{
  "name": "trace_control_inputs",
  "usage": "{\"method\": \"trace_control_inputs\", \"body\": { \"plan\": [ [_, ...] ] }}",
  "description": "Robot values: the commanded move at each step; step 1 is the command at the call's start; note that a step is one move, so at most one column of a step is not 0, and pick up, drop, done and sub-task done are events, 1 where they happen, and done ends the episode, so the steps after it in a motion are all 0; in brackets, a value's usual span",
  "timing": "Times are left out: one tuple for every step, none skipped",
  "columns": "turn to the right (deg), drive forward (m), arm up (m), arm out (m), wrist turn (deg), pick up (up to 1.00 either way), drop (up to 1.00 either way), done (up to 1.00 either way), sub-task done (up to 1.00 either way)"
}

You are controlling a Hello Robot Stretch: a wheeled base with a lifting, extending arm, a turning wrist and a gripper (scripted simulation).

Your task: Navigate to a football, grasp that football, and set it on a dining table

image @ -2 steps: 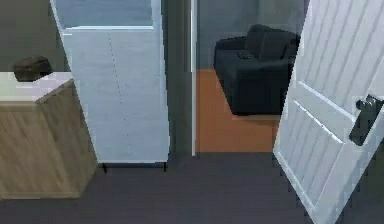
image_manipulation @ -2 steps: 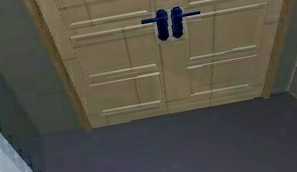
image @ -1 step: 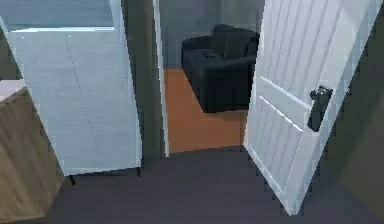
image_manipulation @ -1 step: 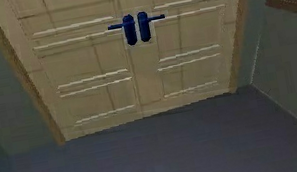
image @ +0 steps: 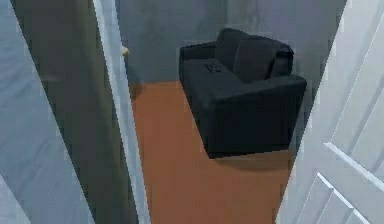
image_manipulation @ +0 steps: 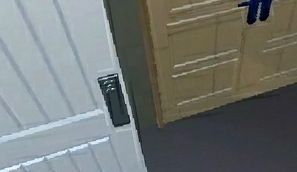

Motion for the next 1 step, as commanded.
{"method": "trace_control_inputs", "body": {
  "plan": [
    [3.0,0.00,0.00,0.00,0.0,0.00,0.00,0.00,0.00]
  ]
}}
